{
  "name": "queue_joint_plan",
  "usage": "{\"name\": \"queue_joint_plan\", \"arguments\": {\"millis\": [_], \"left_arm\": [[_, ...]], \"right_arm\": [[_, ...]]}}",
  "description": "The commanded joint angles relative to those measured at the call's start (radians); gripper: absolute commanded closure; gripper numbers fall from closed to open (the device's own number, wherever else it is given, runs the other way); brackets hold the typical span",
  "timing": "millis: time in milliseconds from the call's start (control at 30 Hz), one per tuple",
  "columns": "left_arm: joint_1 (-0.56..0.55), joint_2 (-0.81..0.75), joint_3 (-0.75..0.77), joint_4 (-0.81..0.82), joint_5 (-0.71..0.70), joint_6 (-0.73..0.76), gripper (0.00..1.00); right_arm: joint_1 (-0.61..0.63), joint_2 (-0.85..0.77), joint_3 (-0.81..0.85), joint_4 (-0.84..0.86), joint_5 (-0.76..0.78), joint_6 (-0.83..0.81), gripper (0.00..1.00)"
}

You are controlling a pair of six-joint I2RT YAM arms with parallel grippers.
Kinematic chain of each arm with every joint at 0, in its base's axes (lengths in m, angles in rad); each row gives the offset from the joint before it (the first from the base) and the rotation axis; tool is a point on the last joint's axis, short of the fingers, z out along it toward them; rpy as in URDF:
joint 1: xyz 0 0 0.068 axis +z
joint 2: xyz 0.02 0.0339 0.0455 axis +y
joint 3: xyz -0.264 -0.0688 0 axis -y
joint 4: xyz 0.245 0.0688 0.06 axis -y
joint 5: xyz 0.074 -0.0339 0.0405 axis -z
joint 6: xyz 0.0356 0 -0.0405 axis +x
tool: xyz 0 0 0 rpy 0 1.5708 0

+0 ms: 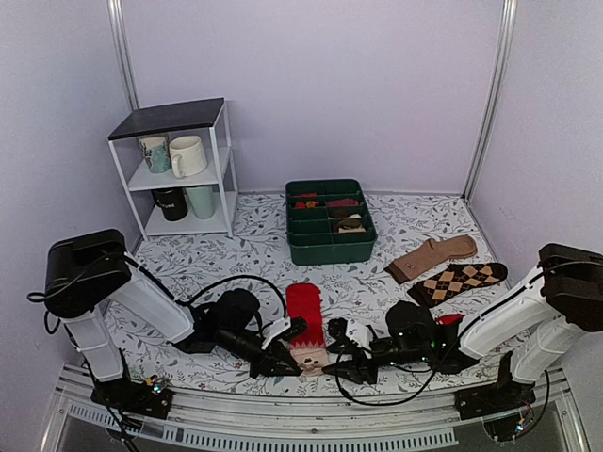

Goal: Roll the socks
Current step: Roll a pair of socks at the center of the board.

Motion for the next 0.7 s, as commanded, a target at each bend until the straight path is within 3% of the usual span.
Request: {"name": "queue_joint_plan", "arguments": {"millis": [0, 667], "left_arm": [[0.011, 0.049, -0.01, -0.119, 0.013, -0.016, 1.0], [0.02, 0.068, 0.001, -0.128, 0.036, -0.001, 1.0]], "right_arm": [[0.05, 0.092, 0.067, 0.014, 0.078, -0.179, 0.5], [0.07, 0.24, 0.139, -0.076, 0.085, -0.181, 0.54]]}}
